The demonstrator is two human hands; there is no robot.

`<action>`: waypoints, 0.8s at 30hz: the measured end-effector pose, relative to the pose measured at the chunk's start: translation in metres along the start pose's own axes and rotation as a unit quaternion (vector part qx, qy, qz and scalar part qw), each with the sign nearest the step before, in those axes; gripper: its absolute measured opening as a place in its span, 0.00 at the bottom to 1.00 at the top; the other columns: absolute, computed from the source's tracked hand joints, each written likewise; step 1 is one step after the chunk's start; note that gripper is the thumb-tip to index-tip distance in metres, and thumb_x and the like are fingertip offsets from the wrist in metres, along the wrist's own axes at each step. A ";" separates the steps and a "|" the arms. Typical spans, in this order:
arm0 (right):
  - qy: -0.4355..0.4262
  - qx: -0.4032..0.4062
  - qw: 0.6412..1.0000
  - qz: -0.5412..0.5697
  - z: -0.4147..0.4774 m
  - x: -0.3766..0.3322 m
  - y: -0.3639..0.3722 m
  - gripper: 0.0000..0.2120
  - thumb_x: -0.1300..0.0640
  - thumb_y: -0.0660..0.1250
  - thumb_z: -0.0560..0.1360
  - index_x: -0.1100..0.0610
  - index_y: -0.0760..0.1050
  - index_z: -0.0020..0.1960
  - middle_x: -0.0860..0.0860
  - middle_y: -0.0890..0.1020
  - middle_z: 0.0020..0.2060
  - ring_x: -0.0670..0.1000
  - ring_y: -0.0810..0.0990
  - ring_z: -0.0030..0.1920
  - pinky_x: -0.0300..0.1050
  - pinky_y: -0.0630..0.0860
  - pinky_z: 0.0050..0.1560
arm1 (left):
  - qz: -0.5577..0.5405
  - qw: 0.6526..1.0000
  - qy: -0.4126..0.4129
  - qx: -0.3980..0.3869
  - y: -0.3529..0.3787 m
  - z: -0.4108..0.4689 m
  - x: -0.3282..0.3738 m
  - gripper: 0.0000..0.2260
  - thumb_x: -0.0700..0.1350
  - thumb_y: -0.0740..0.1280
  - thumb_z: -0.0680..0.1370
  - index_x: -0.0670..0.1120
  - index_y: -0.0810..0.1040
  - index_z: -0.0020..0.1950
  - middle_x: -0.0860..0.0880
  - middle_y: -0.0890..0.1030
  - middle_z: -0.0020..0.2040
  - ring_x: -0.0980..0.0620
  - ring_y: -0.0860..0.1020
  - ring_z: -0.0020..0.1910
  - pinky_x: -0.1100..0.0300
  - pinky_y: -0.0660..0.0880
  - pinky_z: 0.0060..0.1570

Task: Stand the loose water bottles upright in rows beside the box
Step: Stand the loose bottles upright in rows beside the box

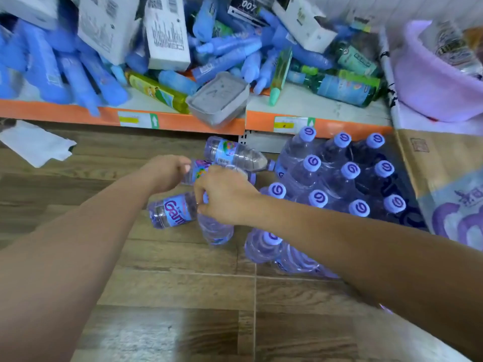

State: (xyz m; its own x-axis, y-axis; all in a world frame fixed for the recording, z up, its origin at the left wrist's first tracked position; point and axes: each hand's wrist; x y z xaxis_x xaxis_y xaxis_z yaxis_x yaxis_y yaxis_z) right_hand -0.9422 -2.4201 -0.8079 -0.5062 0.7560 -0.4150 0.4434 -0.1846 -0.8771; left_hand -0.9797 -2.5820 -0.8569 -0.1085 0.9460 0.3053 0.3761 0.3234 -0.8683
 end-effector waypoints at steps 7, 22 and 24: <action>0.111 0.002 0.989 0.097 0.014 0.016 -0.056 0.10 0.57 0.69 0.71 0.56 0.81 0.52 0.47 0.73 0.37 0.48 0.70 0.46 0.38 0.70 0.38 | 0.162 0.977 0.089 -0.102 -0.028 0.001 0.025 0.23 0.44 0.51 0.82 0.45 0.51 0.77 0.48 0.49 0.79 0.51 0.49 0.78 0.55 0.46 0.76; 0.182 -0.015 0.976 0.120 0.038 0.103 -0.105 0.10 0.60 0.69 0.70 0.63 0.82 0.50 0.59 0.84 0.42 0.57 0.83 0.45 0.50 0.80 0.54 | 0.206 0.966 0.135 -0.082 0.022 0.086 0.072 0.23 0.45 0.54 0.82 0.45 0.52 0.76 0.48 0.54 0.78 0.50 0.57 0.76 0.56 0.58 0.72; 0.202 0.005 0.972 0.117 0.038 0.112 -0.101 0.11 0.61 0.69 0.70 0.64 0.82 0.50 0.57 0.81 0.36 0.57 0.83 0.42 0.48 0.81 0.52 | 0.209 0.962 0.161 -0.072 0.031 0.094 0.083 0.20 0.43 0.55 0.81 0.44 0.60 0.74 0.45 0.63 0.74 0.47 0.64 0.72 0.56 0.64 0.66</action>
State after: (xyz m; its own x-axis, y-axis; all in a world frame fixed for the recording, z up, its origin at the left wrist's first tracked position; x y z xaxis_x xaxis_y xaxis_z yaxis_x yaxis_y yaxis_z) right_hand -1.0718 -2.3402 -0.7748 -0.0597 0.8768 -0.4771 0.5039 -0.3861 -0.7727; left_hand -1.0637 -2.4914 -0.8955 0.3614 0.9301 0.0655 0.4508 -0.1128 -0.8855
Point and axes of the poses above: each hand's wrist, its own z-axis towards the middle knuckle, its own y-axis out of the palm, x = y × z
